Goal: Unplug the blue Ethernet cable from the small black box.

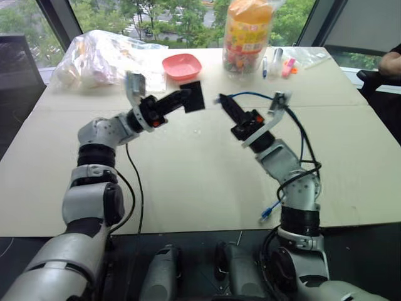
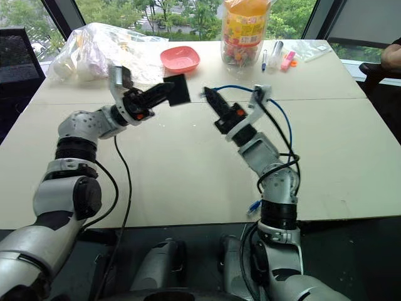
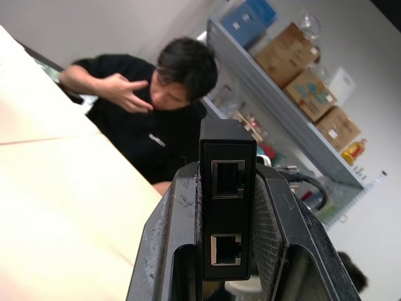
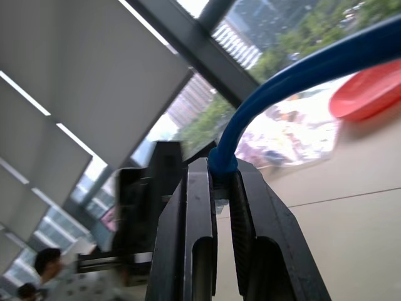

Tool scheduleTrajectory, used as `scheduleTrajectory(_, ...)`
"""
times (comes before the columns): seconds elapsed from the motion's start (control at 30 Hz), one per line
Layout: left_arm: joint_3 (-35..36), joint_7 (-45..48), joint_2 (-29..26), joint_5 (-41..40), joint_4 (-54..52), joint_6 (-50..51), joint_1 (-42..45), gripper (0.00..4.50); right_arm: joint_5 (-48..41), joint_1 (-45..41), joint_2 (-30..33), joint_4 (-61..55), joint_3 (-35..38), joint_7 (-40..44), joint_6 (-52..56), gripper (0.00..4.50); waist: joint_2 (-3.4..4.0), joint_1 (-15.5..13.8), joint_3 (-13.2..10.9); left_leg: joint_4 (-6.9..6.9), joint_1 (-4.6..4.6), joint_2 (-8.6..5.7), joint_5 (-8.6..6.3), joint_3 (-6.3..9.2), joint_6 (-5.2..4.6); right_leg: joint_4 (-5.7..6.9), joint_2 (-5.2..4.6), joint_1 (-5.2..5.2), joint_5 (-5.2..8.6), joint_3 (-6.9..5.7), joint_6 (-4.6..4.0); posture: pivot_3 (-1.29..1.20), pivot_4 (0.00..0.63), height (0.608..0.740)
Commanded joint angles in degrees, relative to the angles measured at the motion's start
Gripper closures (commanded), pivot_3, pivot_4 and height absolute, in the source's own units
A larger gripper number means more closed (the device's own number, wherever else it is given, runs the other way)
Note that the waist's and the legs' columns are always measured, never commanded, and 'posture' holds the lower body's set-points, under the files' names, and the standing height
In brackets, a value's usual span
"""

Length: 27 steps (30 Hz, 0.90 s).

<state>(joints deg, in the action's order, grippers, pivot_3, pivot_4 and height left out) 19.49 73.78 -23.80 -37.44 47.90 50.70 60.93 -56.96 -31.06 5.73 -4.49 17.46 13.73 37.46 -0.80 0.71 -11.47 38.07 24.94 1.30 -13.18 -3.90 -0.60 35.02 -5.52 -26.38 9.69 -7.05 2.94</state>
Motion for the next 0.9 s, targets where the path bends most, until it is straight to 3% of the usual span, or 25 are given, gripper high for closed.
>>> scheduleTrajectory(0.03,1.3,0.2,-0.8,-1.6,-0.8,-0.3,1.2,4.03,-0.4,-0.8,0.8,-0.3,1.2,0.4,-1.2,4.47,0.0,-0.1,0.0,0.0,0.02,-0.01,0.0,0.0,0.0,0.0,0.0,-0.01,0.0,0.0,0.0,0.0,0.15,0.74)
scheduleTrajectory(0.17,0.3,-0.5,-0.6,-0.5,-2.4,-1.1,0.5,4.03,0.6,-1.9,2.3,1.9,1.3,1.2,-1.5,4.47,0.0,-0.1,0.0,0.0,0.03,-0.01,0.0,0.0,0.0,0.0,-0.01,-0.01,0.0,0.01,0.01,0.0,0.15,0.74)
scheduleTrajectory(0.3,-6.8,-10.2,4.4,10.4,-5.8,-19.2,-2.0,4.03,9.6,-7.1,9.0,14.6,0.0,-0.6,-1.6,4.47,0.01,-0.2,0.0,0.05,0.02,-0.04,0.01,-0.06,-0.01,0.02,-0.04,0.01,-0.02,0.05,0.0,0.0,0.15,0.74)
scheduleTrajectory(0.4,-8.7,-13.1,8.1,12.6,-7.9,-26.4,-3.4,4.03,17.6,-11.2,14.1,27.0,-2.0,-0.2,-3.9,4.47,0.0,-0.3,0.0,0.05,0.0,-0.11,0.01,-0.19,-0.01,-0.01,-0.1,0.02,-0.05,0.16,-0.06,0.0,0.15,0.74)
scheduleTrajectory(0.57,-13.0,-21.2,13.8,20.1,-6.2,-42.6,-4.8,4.03,23.8,-16.0,16.5,39.3,-2.0,1.4,-7.2,2.44,0.0,0.0,0.0,-0.02,0.19,-0.1,-0.03,-0.49,-0.11,0.03,-0.07,-0.26,-0.13,0.22,-0.12,0.0,0.15,0.74)
scheduleTrajectory(0.7,-14.6,-28.0,16.3,24.9,-0.7,-52.6,-3.7,4.03,26.3,-13.9,16.4,33.7,-5.6,6.3,-6.2,0.35,0.0,0.1,0.0,-0.03,0.17,-0.07,-0.02,-0.51,-0.11,0.07,-0.03,-0.28,-0.13,0.22,-0.12,0.0,0.15,0.74)
scheduleTrajectory(0.73,-14.8,-29.6,16.8,25.9,0.9,-54.8,-3.3,4.03,26.0,-11.6,16.4,27.9,-8.3,8.8,-4.0,0.06,0.0,0.1,0.0,-0.01,0.16,-0.04,-0.02,-0.54,-0.11,0.07,-0.02,-0.28,-0.13,0.22,-0.09,0.0,0.15,0.74)
scheduleTrajectory(0.9,-15.9,-35.1,19.9,29.5,9.8,-63.2,-1.6,4.03,25.0,0.1,14.5,5.2,-16.2,11.9,2.1,0.06,-0.02,-0.4,0.0,0.02,0.17,0.06,-0.03,-0.46,-0.11,0.05,0.01,-0.27,-0.02,0.2,0.07,0.0,0.15,0.74)
